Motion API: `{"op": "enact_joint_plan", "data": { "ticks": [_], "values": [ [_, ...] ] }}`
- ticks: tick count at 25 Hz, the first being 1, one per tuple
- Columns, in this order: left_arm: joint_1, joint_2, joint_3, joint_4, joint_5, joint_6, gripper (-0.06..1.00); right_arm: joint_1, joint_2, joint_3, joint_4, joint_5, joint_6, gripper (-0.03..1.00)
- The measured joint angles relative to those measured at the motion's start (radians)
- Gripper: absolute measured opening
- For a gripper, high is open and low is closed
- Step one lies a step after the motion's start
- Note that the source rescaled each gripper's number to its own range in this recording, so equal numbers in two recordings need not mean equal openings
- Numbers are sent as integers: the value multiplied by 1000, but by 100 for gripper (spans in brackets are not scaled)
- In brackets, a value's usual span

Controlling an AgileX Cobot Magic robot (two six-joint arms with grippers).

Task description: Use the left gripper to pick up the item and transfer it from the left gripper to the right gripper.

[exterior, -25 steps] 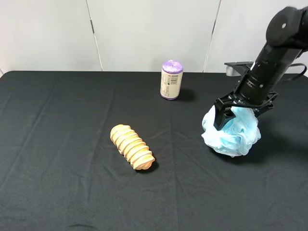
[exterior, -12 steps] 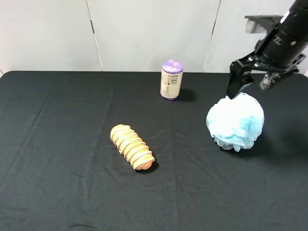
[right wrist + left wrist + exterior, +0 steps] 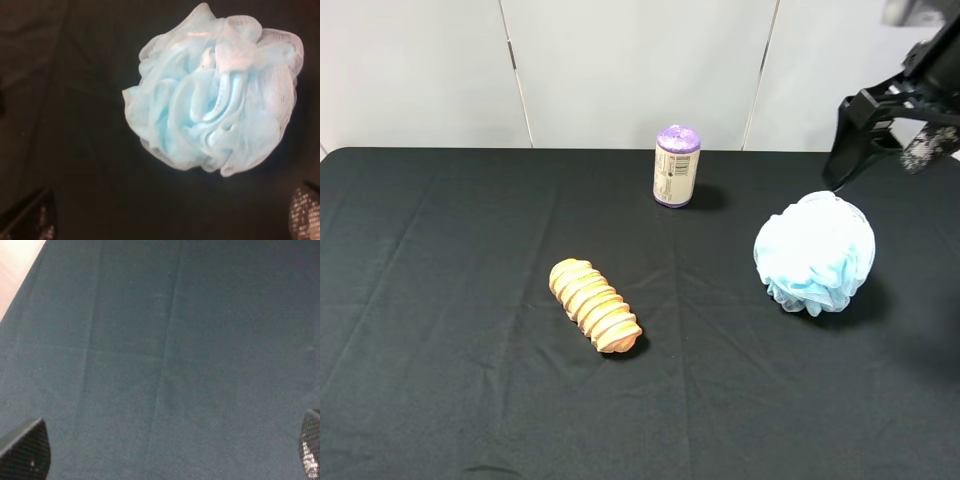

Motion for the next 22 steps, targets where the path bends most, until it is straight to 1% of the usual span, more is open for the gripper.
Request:
{"op": "enact_joint_plan", "data": {
  "ticks": [4,10,17,22],
  "values": [
    [0,0,0,0,0,0,100,0,-99,53,0,2,8,100],
    [0,0,0,0,0,0,100,0,-295,197,0,3,22,100],
    [0,0,0,0,0,0,100,0,-602,419,-5,5,22,100],
    [0,0,0,0,0,0,100,0,-868,549,-9,8,22,100]
  ]
}}
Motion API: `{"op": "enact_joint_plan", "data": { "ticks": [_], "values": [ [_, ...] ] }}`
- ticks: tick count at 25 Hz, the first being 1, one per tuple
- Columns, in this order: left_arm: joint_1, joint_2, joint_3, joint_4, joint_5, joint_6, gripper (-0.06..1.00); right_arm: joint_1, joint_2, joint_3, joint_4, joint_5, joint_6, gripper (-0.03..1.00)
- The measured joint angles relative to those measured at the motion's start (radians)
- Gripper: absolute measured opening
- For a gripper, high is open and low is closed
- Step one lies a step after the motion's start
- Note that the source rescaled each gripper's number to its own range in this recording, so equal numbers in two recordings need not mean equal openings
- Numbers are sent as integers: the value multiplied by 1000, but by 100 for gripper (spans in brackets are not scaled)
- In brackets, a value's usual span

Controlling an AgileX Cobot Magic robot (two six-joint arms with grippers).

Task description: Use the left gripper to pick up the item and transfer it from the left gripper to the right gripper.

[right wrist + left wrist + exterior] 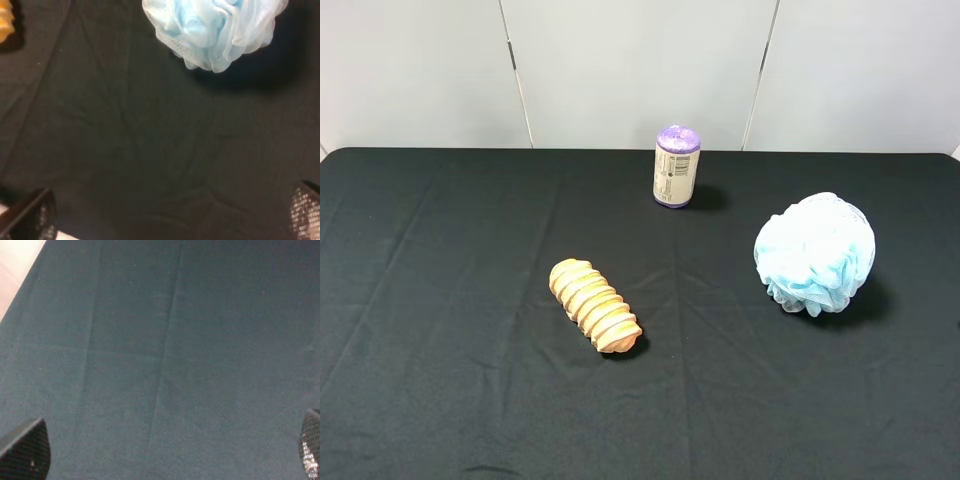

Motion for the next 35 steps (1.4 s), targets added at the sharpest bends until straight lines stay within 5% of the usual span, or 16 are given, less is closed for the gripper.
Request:
{"op": "enact_joint_plan", "data": {
  "ticks": [12,35],
  "values": [
    [0,0,0,0,0,0,100,0,-478,81,-70,-151,5,100],
    [0,0,0,0,0,0,100,0,-518,190,-107,-190,78,100]
  ]
}}
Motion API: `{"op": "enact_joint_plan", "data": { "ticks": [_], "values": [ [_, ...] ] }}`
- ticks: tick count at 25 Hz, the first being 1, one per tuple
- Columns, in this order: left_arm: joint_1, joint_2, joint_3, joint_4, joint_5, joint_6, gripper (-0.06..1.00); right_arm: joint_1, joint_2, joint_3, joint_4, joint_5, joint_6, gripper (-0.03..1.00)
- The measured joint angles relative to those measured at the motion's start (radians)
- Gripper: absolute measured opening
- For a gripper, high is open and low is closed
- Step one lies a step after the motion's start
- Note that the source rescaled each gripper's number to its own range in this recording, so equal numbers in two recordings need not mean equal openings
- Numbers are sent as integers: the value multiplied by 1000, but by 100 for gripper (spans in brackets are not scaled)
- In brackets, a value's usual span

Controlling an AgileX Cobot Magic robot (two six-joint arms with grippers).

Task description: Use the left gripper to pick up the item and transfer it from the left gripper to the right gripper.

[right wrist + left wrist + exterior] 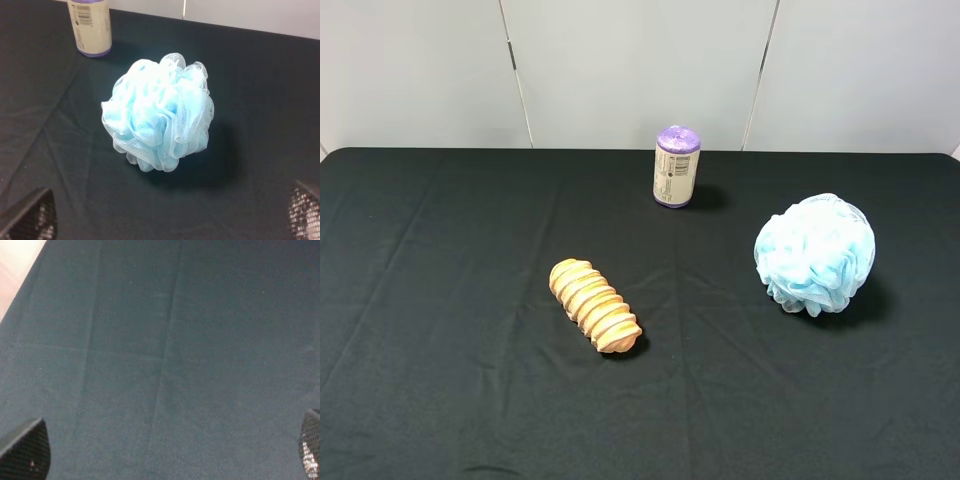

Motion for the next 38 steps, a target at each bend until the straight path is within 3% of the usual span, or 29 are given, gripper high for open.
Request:
{"op": "enact_joint_plan", "data": {
  "ticks": [5,13,38],
  "values": [
    [0,0,0,0,0,0,100,-11,0,0,0,-1,0,100],
    [0,0,0,0,0,0,100,-173,0,0,0,-11,0,100],
    [0,0,0,0,0,0,100,-177,0,0,0,-14,4,100]
  ]
}}
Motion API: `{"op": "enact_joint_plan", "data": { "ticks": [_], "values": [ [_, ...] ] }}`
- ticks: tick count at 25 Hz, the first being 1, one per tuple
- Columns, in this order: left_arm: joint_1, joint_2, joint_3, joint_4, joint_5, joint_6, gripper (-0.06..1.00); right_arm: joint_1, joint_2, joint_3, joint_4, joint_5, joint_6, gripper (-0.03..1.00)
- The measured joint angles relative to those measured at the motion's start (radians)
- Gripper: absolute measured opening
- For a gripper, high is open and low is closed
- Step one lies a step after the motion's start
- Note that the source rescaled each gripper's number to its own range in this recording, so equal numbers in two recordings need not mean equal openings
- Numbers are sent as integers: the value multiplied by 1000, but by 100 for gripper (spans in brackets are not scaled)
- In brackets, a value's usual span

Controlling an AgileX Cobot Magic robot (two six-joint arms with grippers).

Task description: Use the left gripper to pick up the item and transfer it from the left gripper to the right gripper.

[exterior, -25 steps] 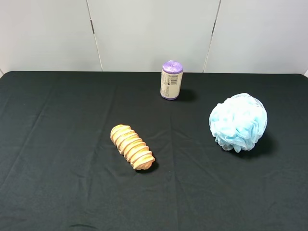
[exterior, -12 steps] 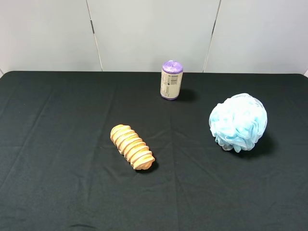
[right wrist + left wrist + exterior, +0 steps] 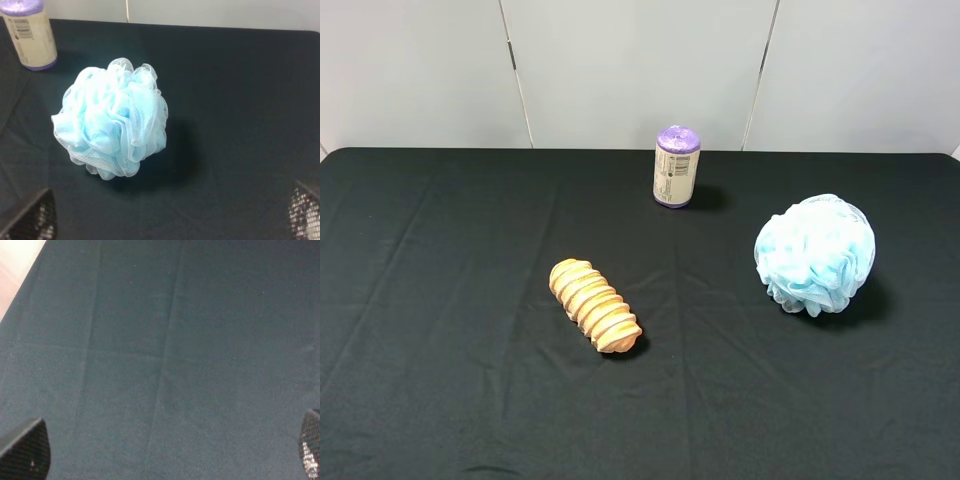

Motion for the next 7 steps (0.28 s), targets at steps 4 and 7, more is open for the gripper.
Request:
{"op": "enact_joint_plan", "data": {
  "ticks": [4,7],
  "values": [
    [0,0,0,0,0,0,100,0,0,0,0,0,0,100],
    [0,0,0,0,0,0,100,0,0,0,0,0,0,100]
  ]
}}
